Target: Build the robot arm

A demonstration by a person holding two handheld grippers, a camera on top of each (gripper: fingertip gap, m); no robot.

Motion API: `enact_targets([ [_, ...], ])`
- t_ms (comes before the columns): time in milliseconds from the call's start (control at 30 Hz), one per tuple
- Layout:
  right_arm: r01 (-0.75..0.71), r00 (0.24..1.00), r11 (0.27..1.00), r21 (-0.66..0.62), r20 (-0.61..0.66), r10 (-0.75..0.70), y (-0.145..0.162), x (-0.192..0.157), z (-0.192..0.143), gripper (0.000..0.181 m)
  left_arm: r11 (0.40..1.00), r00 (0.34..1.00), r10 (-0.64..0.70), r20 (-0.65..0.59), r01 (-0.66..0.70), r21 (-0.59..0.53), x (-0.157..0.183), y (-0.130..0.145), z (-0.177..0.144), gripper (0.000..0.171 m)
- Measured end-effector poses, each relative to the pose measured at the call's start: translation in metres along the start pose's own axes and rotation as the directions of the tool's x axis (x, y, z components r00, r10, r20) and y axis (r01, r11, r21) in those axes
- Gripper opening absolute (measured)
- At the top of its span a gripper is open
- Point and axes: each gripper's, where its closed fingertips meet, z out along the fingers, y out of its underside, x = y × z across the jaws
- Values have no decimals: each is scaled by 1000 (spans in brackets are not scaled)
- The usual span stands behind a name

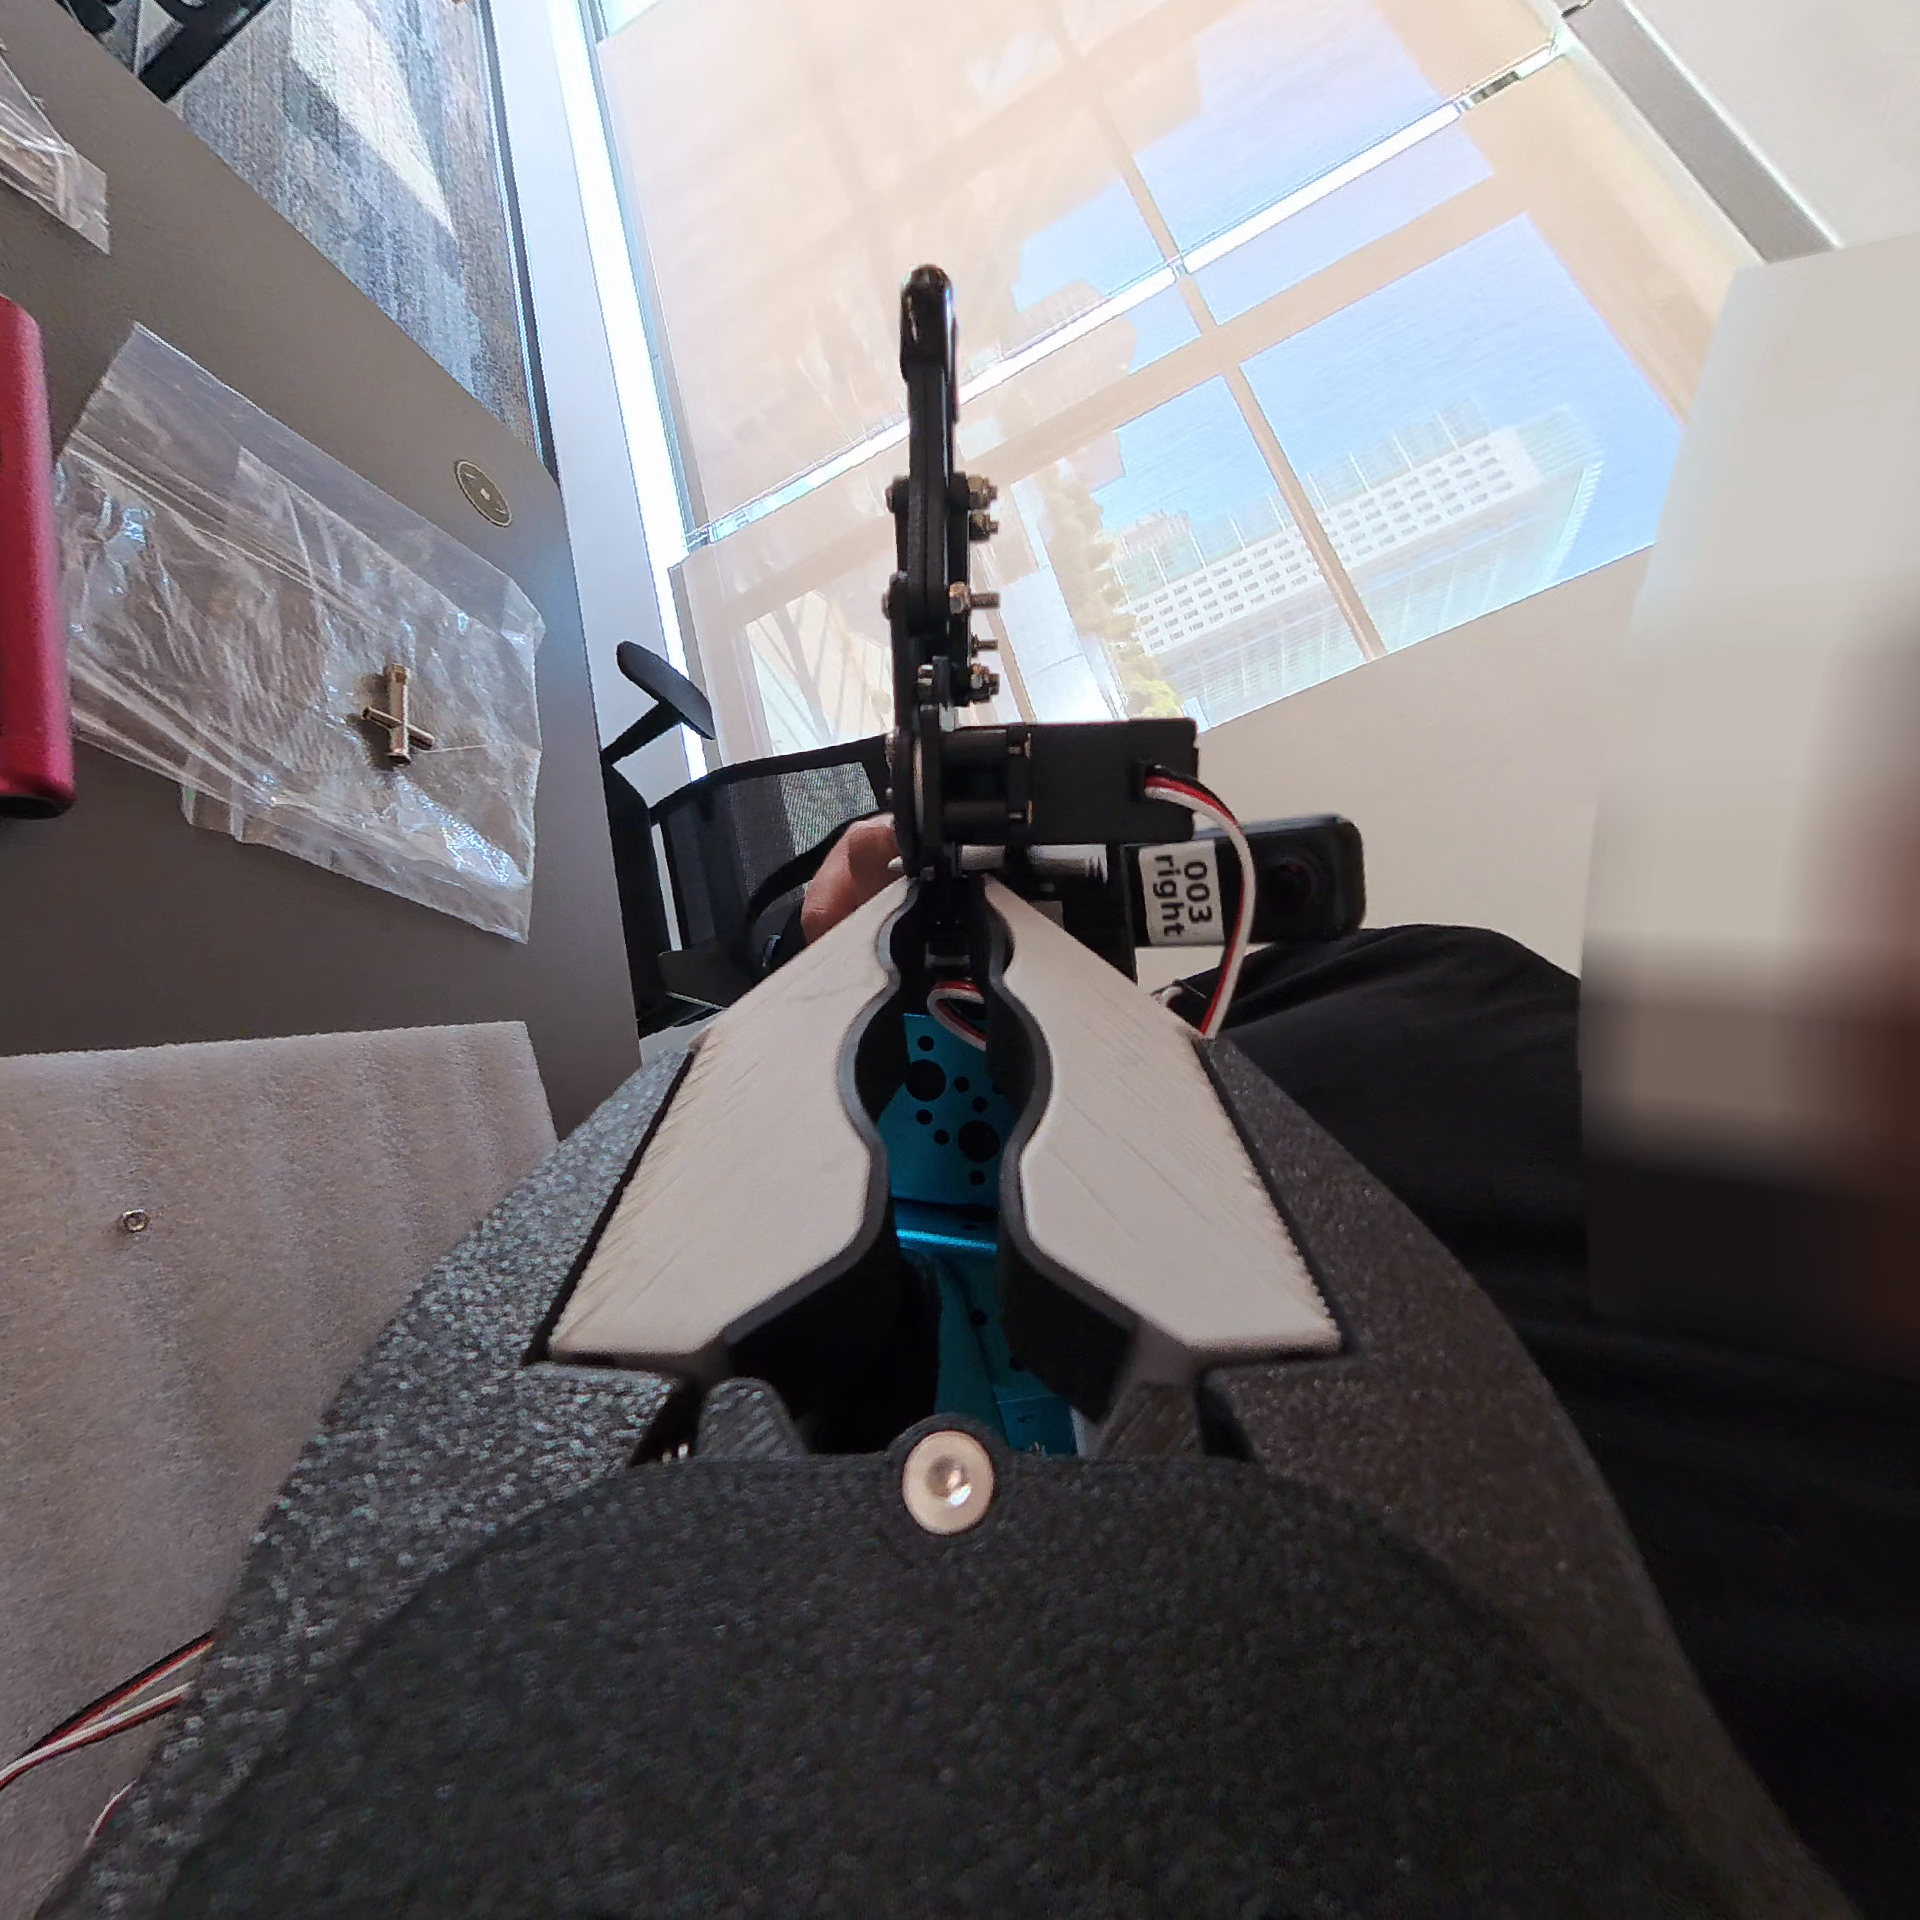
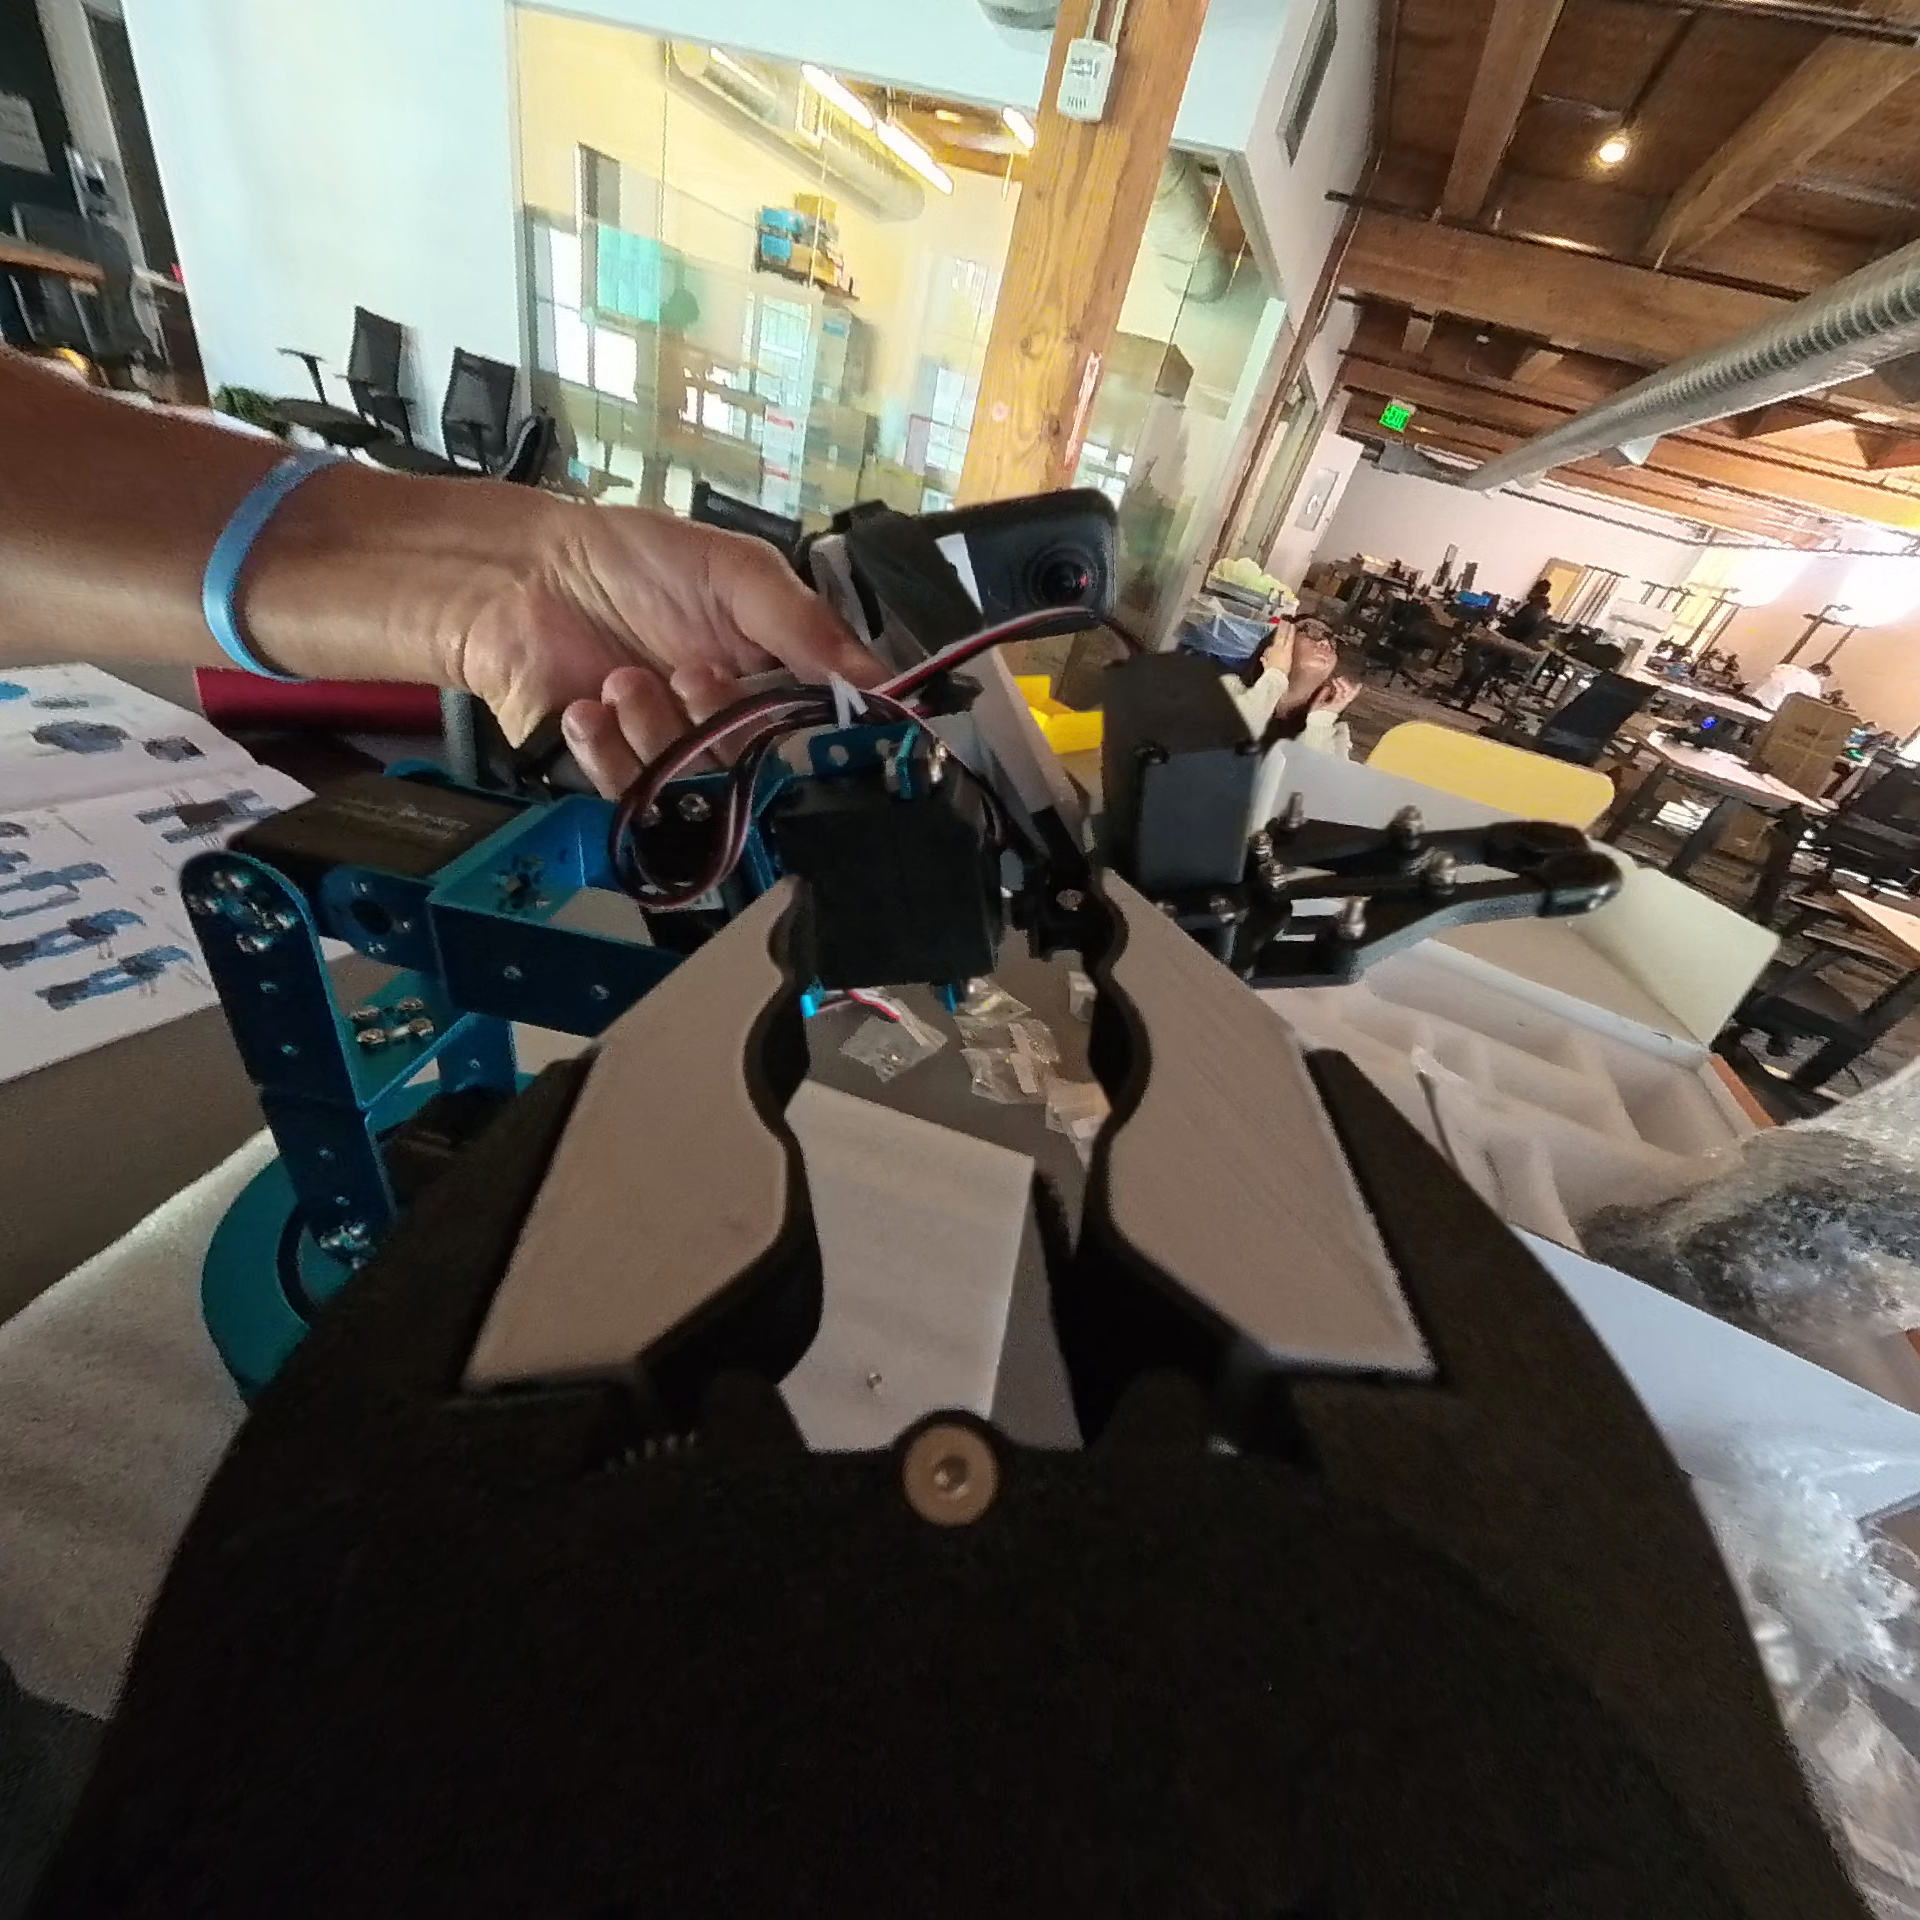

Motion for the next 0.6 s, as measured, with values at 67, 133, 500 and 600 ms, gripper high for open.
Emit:
enact_targets([
  [67,5,1000,1000,-26,12,-5,5,-4,4,57,1000,1000,0,-2,0,-1,0,0,0,6],
  [133,-11,1000,1000,-21,8,11,6,-4,6,58,1000,1000,-2,3,2,1,-1,0,0,6],
  [500,-59,998,998,-27,18,59,7,-5,2,51,1000,1000,-3,-4,3,5,-2,-1,0,6],
  [600,-48,999,999,-6,-10,48,4,-3,1,57,1000,1000,2,-6,-2,1,-1,0,1,6],
])
